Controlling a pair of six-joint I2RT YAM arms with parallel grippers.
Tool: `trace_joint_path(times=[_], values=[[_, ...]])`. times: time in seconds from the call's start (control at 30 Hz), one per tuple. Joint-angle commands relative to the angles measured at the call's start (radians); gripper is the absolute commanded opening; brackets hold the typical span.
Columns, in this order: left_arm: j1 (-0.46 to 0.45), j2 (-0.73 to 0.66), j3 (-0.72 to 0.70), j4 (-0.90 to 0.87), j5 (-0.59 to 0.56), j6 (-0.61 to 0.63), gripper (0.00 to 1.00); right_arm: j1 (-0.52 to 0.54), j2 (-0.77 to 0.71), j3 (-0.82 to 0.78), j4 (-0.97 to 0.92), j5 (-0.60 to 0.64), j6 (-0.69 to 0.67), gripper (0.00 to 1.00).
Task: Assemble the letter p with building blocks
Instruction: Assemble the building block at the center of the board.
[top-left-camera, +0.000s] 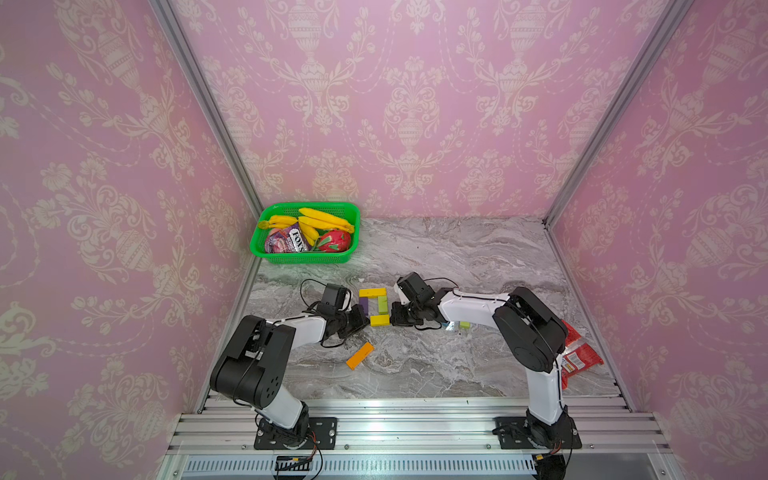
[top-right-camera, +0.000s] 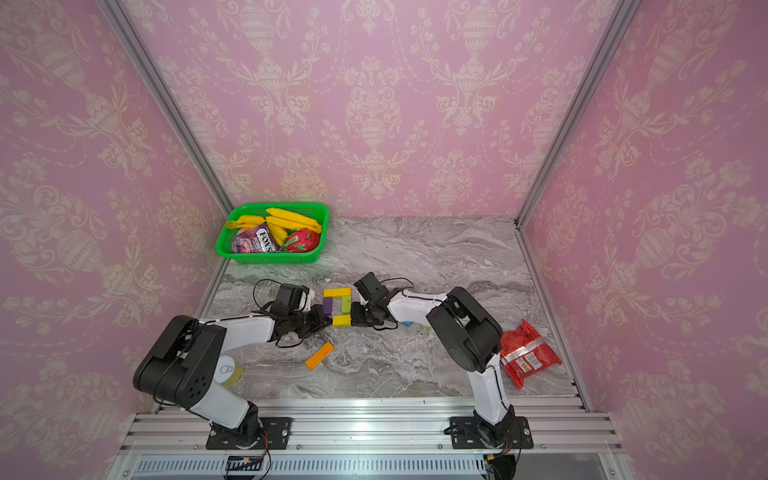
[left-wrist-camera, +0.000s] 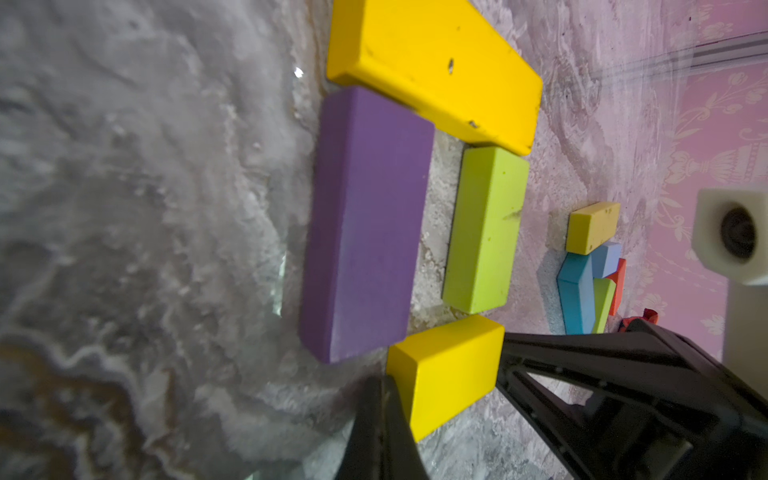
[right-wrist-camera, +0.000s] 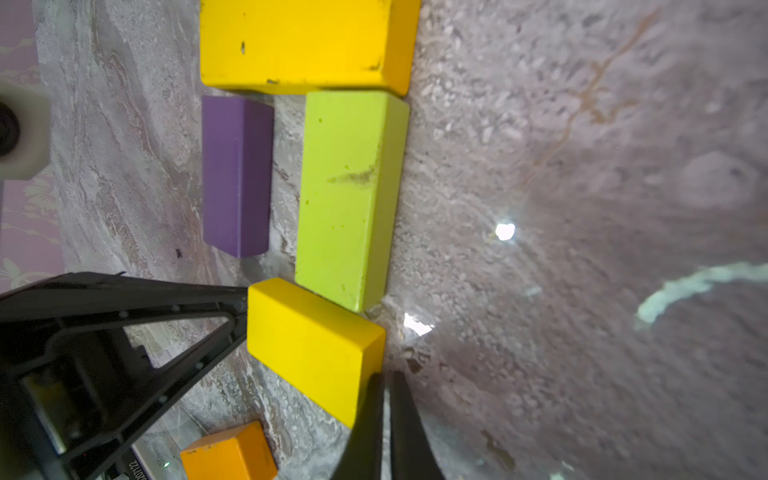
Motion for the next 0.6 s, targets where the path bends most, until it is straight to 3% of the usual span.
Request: trace_joint_path(times=[0.0, 0.57], values=[[-0.009, 0.030, 0.019, -0.016, 0.004, -0.013, 0.00, -0.002, 0.054, 0.008, -0.066, 0.018, -0.010, 0.10], [-0.009, 0.028, 0.035, -0.037, -0.006, -0.010, 0.00, -0.006, 0.074, 0.029, -0.068, 0.001, -0.016, 0.10]])
